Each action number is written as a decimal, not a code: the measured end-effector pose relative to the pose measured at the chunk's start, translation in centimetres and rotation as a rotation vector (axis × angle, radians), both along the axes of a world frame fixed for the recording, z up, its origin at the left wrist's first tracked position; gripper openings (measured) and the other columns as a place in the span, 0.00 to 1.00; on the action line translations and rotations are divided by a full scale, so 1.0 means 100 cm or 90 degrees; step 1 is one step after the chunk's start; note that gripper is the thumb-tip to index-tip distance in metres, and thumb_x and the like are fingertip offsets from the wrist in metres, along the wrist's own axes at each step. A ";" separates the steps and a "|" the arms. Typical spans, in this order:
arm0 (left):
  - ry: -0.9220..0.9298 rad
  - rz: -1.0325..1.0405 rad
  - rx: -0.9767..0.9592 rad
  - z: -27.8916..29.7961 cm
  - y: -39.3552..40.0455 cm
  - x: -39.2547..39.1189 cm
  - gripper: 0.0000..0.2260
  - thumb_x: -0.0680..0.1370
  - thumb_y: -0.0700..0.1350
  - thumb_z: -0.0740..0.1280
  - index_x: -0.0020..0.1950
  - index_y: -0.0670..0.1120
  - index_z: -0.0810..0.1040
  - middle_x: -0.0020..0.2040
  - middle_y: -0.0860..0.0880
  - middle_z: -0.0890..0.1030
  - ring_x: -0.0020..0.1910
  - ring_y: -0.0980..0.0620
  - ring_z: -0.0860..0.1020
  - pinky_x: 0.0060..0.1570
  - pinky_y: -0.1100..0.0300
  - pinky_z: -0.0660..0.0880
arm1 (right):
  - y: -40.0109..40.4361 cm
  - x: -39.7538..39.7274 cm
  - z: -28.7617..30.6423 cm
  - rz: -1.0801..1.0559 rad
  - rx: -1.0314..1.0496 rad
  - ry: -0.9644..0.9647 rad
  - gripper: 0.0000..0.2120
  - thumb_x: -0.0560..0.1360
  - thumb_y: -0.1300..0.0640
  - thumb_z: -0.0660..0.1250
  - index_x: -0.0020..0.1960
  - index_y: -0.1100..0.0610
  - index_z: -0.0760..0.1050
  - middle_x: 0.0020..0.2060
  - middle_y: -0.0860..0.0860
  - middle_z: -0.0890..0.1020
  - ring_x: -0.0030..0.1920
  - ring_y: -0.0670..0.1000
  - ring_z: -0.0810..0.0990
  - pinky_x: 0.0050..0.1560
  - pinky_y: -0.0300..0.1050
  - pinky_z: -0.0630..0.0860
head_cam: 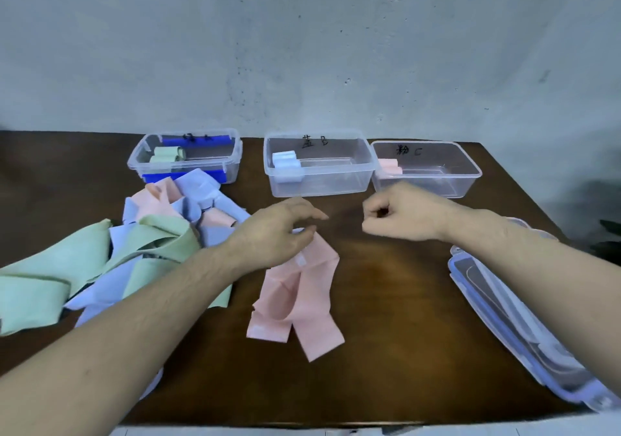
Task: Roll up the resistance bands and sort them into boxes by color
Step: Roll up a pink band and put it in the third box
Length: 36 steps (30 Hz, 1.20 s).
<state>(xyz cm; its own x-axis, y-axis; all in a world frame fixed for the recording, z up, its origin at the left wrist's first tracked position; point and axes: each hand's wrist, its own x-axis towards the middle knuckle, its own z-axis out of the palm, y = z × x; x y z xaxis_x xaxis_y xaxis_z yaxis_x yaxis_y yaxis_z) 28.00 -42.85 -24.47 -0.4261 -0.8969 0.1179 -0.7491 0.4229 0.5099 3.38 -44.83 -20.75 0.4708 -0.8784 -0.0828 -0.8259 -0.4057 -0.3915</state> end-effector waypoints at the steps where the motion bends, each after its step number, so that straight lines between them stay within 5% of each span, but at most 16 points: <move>1: 0.004 0.005 0.001 -0.002 0.008 0.004 0.13 0.81 0.46 0.64 0.64 0.56 0.79 0.58 0.61 0.75 0.57 0.62 0.75 0.53 0.73 0.70 | 0.006 0.006 -0.002 0.010 -0.004 -0.001 0.14 0.71 0.51 0.65 0.32 0.58 0.68 0.31 0.55 0.73 0.30 0.49 0.67 0.35 0.47 0.69; 4: 0.007 0.022 0.015 -0.010 0.029 0.014 0.13 0.81 0.46 0.65 0.64 0.56 0.78 0.58 0.62 0.73 0.54 0.63 0.73 0.45 0.78 0.67 | 0.020 0.020 -0.009 0.017 -0.029 0.000 0.21 0.75 0.49 0.68 0.30 0.59 0.67 0.30 0.58 0.72 0.28 0.48 0.65 0.34 0.47 0.68; 7: 0.030 0.039 0.028 -0.017 0.045 0.023 0.11 0.80 0.47 0.66 0.61 0.57 0.78 0.56 0.63 0.72 0.52 0.62 0.75 0.47 0.74 0.71 | 0.031 0.029 -0.014 0.009 -0.020 0.014 0.18 0.74 0.39 0.69 0.37 0.52 0.72 0.32 0.47 0.76 0.31 0.45 0.71 0.35 0.45 0.70; 9: 0.027 0.048 0.046 -0.021 0.053 0.027 0.10 0.79 0.48 0.67 0.59 0.58 0.77 0.55 0.62 0.73 0.50 0.60 0.77 0.50 0.63 0.76 | 0.037 0.034 -0.018 0.024 -0.031 0.032 0.13 0.74 0.38 0.70 0.50 0.45 0.75 0.43 0.42 0.79 0.39 0.42 0.75 0.38 0.38 0.70; 12: -0.001 0.065 0.068 -0.026 0.061 0.031 0.11 0.78 0.51 0.67 0.59 0.59 0.75 0.54 0.59 0.73 0.43 0.61 0.77 0.48 0.58 0.76 | 0.040 0.042 -0.027 0.039 -0.025 0.029 0.25 0.74 0.43 0.71 0.69 0.39 0.69 0.61 0.39 0.73 0.45 0.32 0.72 0.45 0.29 0.66; 16: -0.034 0.119 0.082 -0.031 0.063 0.036 0.13 0.76 0.51 0.68 0.59 0.58 0.72 0.52 0.58 0.72 0.40 0.63 0.75 0.45 0.59 0.75 | 0.034 0.060 -0.038 0.056 -0.021 0.044 0.36 0.74 0.48 0.72 0.76 0.39 0.59 0.74 0.41 0.67 0.68 0.45 0.68 0.68 0.44 0.69; 21: -0.070 0.153 0.132 -0.032 0.058 0.034 0.16 0.76 0.53 0.68 0.61 0.55 0.68 0.47 0.57 0.73 0.42 0.56 0.74 0.41 0.58 0.71 | 0.023 0.068 -0.048 0.068 0.004 0.043 0.26 0.76 0.51 0.68 0.73 0.44 0.67 0.67 0.44 0.75 0.63 0.47 0.72 0.63 0.46 0.72; 24: -0.064 0.160 0.139 -0.032 0.055 0.033 0.19 0.76 0.52 0.67 0.64 0.55 0.66 0.44 0.57 0.75 0.43 0.55 0.76 0.42 0.57 0.74 | 0.020 0.061 -0.046 0.047 0.019 -0.049 0.14 0.78 0.53 0.67 0.62 0.46 0.78 0.55 0.42 0.81 0.53 0.44 0.78 0.55 0.47 0.77; 28: -0.084 0.166 0.131 -0.030 0.054 0.030 0.20 0.76 0.52 0.66 0.67 0.56 0.65 0.42 0.58 0.74 0.42 0.56 0.75 0.41 0.57 0.73 | 0.022 0.052 -0.042 0.021 0.010 -0.070 0.06 0.79 0.54 0.64 0.51 0.48 0.80 0.43 0.41 0.82 0.45 0.44 0.79 0.48 0.50 0.78; 36: -0.070 0.150 0.126 -0.012 0.053 0.021 0.21 0.79 0.55 0.66 0.71 0.59 0.67 0.48 0.57 0.72 0.46 0.56 0.77 0.49 0.59 0.77 | 0.032 0.039 -0.028 -0.072 0.032 -0.218 0.08 0.83 0.52 0.60 0.53 0.50 0.78 0.48 0.44 0.82 0.50 0.46 0.79 0.52 0.45 0.76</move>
<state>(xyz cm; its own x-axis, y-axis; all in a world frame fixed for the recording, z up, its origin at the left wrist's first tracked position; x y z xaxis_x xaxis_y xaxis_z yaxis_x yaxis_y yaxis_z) 30.06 -37.56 -25.68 -0.2053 -0.9732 -0.1038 -0.8699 0.1329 0.4749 7.31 -41.59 -23.57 0.3787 -0.9253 0.0194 -0.6816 -0.2930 -0.6705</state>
